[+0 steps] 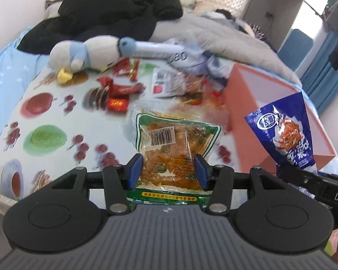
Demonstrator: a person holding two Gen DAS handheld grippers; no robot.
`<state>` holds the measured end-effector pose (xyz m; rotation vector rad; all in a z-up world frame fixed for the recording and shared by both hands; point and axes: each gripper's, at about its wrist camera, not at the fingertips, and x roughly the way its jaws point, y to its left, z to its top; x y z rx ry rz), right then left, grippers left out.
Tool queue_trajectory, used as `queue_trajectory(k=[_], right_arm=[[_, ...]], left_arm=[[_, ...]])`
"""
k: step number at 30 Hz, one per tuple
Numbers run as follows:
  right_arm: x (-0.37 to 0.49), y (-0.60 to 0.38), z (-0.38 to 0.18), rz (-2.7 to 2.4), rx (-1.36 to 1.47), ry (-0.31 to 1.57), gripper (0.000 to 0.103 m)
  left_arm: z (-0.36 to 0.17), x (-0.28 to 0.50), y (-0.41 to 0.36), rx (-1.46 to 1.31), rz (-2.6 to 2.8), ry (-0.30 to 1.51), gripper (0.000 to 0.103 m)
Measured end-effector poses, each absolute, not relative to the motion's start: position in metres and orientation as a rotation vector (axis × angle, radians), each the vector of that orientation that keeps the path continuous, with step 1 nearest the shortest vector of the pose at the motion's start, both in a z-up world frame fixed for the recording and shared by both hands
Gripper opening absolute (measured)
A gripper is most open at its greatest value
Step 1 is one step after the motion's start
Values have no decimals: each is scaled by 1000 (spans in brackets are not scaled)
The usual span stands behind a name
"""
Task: Organize snacks
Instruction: 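Carry the green-bordered pack with left tool while right carries blue bag over pink box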
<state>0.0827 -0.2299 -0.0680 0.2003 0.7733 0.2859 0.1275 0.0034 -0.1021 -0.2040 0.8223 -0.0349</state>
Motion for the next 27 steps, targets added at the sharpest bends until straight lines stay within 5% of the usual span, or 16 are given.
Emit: queue_trajectory(k=[27], right_arm=[[49, -340, -25, 63, 319, 640, 43]], left_arm=[[-55, 167, -140, -140, -314, 789, 56]])
